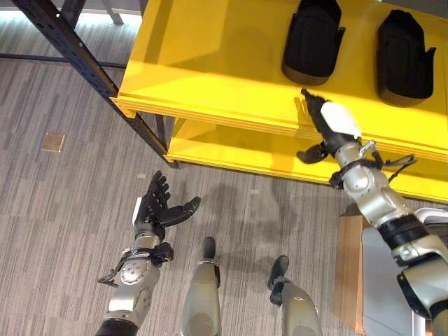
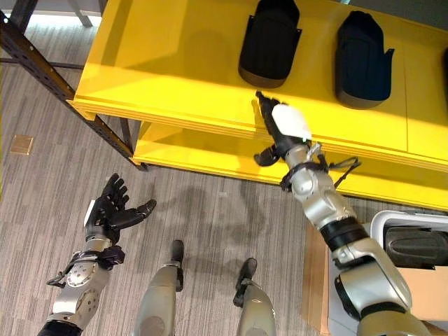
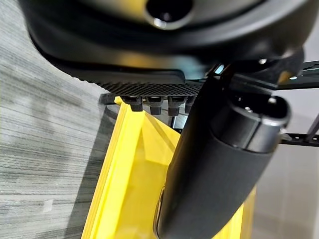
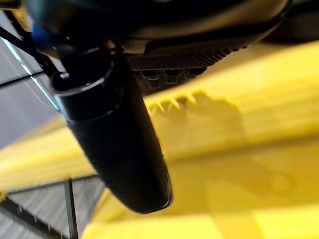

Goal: Move parts from the plastic box to the shelf.

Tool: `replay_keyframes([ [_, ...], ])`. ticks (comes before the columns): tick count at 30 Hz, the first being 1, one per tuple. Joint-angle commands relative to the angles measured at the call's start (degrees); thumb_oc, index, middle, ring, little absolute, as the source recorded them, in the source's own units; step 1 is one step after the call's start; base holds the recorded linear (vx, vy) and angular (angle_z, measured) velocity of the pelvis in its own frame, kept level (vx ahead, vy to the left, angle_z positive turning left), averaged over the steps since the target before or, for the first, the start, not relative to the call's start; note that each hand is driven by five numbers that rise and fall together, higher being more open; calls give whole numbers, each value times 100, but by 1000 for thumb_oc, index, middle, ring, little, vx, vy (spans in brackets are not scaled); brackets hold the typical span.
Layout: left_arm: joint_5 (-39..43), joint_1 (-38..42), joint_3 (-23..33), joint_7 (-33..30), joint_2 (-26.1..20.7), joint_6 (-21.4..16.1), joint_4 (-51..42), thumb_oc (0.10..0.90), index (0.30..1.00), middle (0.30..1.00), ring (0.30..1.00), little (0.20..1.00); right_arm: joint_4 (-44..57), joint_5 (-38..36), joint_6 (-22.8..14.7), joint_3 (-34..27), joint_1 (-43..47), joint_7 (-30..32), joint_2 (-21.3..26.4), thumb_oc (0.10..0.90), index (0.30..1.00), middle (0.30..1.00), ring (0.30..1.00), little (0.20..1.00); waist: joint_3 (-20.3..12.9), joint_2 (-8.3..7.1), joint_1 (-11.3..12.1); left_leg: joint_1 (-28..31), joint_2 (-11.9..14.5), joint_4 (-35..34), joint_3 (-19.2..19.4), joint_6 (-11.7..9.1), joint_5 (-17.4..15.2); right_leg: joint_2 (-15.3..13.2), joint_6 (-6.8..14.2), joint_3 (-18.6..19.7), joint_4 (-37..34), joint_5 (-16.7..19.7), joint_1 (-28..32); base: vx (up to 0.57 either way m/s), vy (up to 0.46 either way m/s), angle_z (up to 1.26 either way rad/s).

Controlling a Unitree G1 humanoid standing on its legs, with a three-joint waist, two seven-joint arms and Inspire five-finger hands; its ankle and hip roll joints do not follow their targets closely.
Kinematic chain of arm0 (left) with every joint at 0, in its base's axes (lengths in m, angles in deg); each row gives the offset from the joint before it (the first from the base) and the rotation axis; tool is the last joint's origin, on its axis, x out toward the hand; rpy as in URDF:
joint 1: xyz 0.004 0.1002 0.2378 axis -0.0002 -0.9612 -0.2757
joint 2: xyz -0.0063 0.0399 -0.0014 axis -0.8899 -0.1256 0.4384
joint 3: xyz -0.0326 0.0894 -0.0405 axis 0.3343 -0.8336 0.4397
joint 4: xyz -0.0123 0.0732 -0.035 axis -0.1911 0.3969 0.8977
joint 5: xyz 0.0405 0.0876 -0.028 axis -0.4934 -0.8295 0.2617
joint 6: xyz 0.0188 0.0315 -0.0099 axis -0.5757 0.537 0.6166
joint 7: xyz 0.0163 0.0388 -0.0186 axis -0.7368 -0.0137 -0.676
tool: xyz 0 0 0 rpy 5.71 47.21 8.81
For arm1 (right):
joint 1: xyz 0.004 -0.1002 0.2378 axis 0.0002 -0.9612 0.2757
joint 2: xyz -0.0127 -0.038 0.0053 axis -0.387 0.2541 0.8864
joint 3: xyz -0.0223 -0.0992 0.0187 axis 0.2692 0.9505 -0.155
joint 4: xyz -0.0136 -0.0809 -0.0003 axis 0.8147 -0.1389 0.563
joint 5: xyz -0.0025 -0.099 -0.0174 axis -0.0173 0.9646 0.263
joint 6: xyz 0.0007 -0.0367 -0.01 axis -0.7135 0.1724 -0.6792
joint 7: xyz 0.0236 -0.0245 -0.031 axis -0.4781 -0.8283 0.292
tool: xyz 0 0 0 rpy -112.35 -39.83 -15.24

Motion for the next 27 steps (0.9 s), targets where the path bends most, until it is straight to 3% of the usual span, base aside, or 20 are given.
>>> replay_keyframes([
  [1,-290,-123,384,-31,-88,-470,-500,900,1000,1000,1000,1000,688,-118,-234,-593,-20,182,-10,900,1000,1000,1000,1000,-300,-191,-135,-887,285,548,-127,-139,104,-56,-16,94,-160,-947,1223,0,0,0],
  [12,-416,-243,422,-16,35,-387,-525,900,1000,1000,1000,1000,1726,-113,-406,-1382,-1676,59,-314,900,1000,1000,1000,1000,-405,-293,-370,-731,442,428,-102,-171,176,41,-26,206,-191,-961,1223,-8,-4,-2],
  [20,-532,-364,502,67,36,-333,-526,900,1000,1000,1000,1000,2325,14,-521,-1902,-2452,49,-331,900,1000,1000,1000,1000,-607,-381,-542,-512,597,209,-59,-224,334,170,-20,298,-347,-912,1343,-10,-28,-11],
  [27,-547,-430,494,103,111,-336,-442,900,1000,1000,1000,1000,2698,-174,-669,-2225,-2972,110,-524,900,1000,1000,1000,1000,-813,-368,-660,-260,663,-129,11,-286,545,254,21,347,-588,-809,1497,5,-6,-6],
])
